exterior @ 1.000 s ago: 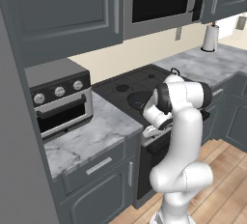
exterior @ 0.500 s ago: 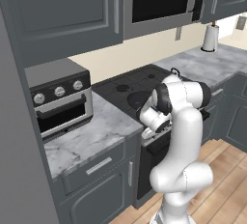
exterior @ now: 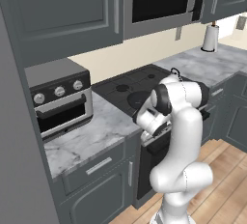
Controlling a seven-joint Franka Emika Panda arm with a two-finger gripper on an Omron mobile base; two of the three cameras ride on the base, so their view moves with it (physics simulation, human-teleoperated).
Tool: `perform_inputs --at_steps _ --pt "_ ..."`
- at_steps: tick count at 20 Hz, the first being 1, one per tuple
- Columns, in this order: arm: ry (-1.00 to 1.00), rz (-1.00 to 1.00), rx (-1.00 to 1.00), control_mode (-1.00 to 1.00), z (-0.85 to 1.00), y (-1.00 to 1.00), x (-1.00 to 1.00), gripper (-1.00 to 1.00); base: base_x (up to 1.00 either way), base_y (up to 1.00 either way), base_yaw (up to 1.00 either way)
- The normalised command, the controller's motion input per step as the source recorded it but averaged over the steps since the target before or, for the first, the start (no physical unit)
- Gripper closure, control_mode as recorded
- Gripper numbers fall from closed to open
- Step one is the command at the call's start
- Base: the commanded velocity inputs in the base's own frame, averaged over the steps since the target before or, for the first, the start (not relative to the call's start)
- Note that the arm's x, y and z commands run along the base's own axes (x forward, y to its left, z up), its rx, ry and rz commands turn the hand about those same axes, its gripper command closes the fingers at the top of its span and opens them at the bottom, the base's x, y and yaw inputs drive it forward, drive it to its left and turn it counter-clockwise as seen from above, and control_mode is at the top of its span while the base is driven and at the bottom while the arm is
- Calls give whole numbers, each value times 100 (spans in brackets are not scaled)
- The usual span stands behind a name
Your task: Pick the pan from the cabinet and place it on the stove. Then turn on the stove burner for the pan.
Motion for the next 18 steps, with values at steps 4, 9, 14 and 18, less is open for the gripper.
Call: perform_inputs --at_steps 4,9,14,18 --pt "-15 0 -15 -100 -16 32 -40 100 0 0 0" --pt "-16 -1 -16 -100 -20 34 -44 100 0 0 0" --pt "-15 -1 -16 -100 -22 33 -45 100 0 0 0" --pt "-17 -3 -16 -100 -27 28 -52 100 0 0 0"
